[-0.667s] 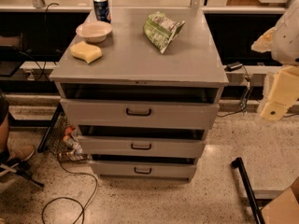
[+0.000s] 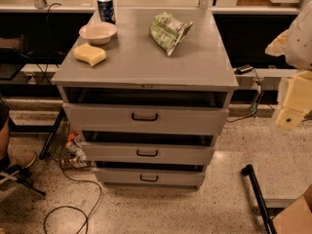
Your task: Open top drawer
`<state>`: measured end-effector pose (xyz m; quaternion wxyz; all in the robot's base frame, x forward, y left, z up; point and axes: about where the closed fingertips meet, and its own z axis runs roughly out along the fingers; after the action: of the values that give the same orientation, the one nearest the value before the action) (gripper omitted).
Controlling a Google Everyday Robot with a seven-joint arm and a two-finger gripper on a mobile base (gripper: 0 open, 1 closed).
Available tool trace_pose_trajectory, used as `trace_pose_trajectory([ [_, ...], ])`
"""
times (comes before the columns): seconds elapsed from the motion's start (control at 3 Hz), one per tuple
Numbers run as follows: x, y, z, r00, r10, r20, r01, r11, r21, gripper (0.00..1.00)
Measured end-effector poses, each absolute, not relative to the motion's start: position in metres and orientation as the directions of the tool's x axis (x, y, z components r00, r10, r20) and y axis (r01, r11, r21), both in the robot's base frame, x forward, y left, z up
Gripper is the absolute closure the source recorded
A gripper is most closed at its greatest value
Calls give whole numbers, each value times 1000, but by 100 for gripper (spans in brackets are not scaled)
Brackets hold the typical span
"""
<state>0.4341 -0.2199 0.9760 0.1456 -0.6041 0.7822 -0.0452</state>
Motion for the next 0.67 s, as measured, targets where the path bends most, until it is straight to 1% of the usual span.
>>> trace_pose_trajectory([
  [0.33, 425, -216, 930, -208, -971, -121, -959, 226, -169, 0],
  [0.67, 411, -204, 848, -181, -976, -125, -982, 185, -25, 0],
])
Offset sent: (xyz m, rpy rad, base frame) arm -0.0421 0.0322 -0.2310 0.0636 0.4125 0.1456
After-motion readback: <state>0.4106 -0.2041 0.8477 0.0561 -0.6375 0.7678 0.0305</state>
